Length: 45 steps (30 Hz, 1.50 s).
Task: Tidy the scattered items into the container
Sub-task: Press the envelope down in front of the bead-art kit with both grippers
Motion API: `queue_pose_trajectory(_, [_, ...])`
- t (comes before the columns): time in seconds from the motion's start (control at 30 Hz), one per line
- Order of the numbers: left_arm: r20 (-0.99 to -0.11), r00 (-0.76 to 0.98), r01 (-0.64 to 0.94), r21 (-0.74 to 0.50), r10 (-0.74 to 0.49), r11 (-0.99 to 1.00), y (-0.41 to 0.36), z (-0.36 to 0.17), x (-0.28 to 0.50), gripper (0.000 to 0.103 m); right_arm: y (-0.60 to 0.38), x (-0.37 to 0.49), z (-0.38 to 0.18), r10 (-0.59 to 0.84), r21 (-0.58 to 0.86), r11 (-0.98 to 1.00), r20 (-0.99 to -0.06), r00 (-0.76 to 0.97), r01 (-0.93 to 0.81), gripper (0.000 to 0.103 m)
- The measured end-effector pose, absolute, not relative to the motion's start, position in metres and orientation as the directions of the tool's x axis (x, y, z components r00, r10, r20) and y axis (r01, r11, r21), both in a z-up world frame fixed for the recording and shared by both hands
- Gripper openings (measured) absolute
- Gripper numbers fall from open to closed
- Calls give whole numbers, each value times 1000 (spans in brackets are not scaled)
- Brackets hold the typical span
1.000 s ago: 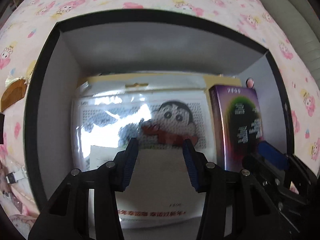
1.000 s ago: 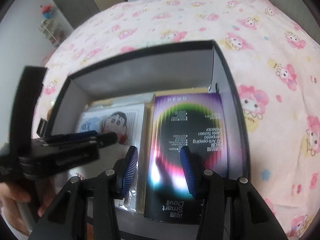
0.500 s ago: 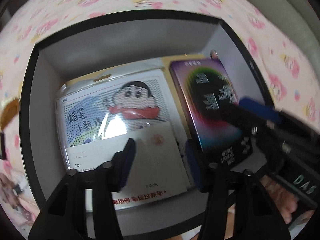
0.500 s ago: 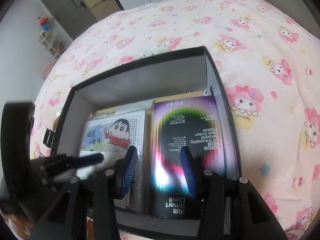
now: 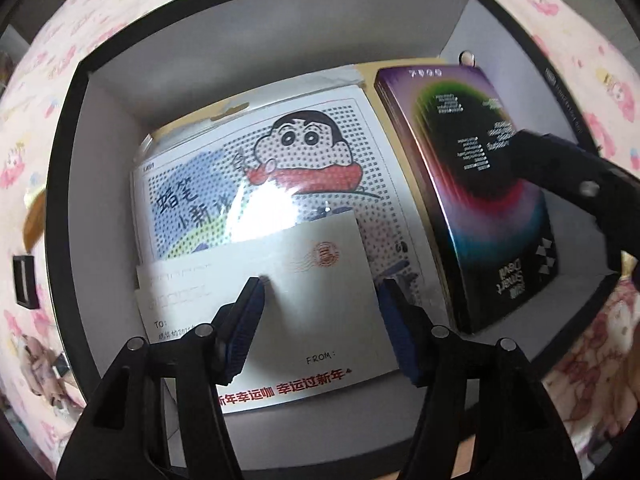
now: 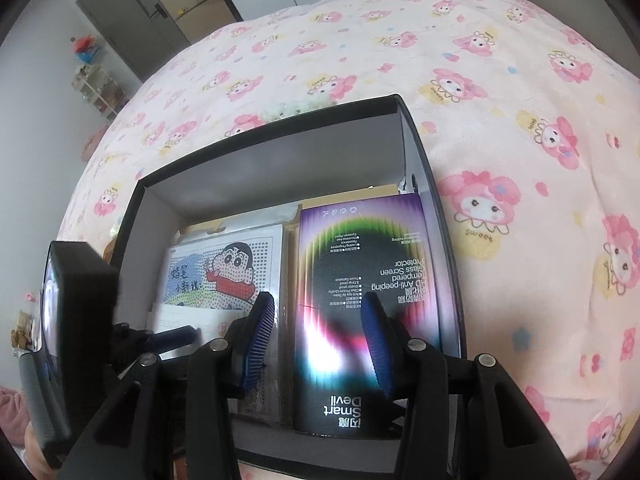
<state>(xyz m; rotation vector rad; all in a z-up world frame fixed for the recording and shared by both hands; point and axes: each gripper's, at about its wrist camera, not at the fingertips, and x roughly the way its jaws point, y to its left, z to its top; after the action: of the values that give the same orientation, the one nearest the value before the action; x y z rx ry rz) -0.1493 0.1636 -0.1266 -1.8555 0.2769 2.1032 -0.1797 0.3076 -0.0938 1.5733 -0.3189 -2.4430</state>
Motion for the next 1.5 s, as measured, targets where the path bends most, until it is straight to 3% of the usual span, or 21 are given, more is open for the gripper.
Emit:
queue_pose_trajectory(0.17, [-949,-160,-300,-214,271,-930,139,-100,-164,58,285,-202,-95,-294,270,-956,-896,-332,117,41])
queue_pose_trajectory(0.27, [-954,-211,-231,-165,215,-959,128,-100,-183,55,273,-218,-97,-268,241,-963,-906,-327,120,41])
queue_pose_trajectory(0.33, [-958,-219,-195,-141,183,-971,134,-106,-193,40,268,-229,-106,-244,223,-969,-919,-308,102,41])
queue_pose_trajectory(0.47, [-977,-193,-184,-57,93,-981,139,-121,-202,36,257,-233,-127,-268,238,-960,-931,-248,145,41])
queue_pose_trajectory(0.63, [-985,-135,-156,-84,105,-984,128,-128,-197,31,238,-224,-135,-266,214,-946,-941,-210,243,41])
queue_pose_trajectory(0.77, [-986,-117,-155,-102,121,-983,126,-128,-192,27,233,-216,-141,-316,277,-927,-940,-129,251,41])
queue_pose_trajectory(0.97, [-974,-109,-129,-185,199,-974,120,-123,-185,28,236,-203,-147,-314,284,-926,-945,-87,249,41])
queue_pose_trajectory(1.13, [-950,-196,-208,-203,244,-957,134,-97,-164,46,269,-199,-127,-389,366,-918,-907,-162,155,40])
queue_pose_trajectory(1.23, [-945,-221,-233,-187,239,-954,155,-91,-151,58,286,-196,-103,-305,277,-951,-907,-291,134,41])
queue_pose_trajectory(1.5, [-977,-173,-276,-74,126,-958,168,-111,-143,58,290,-195,-101,-279,249,-959,-916,-287,138,41])
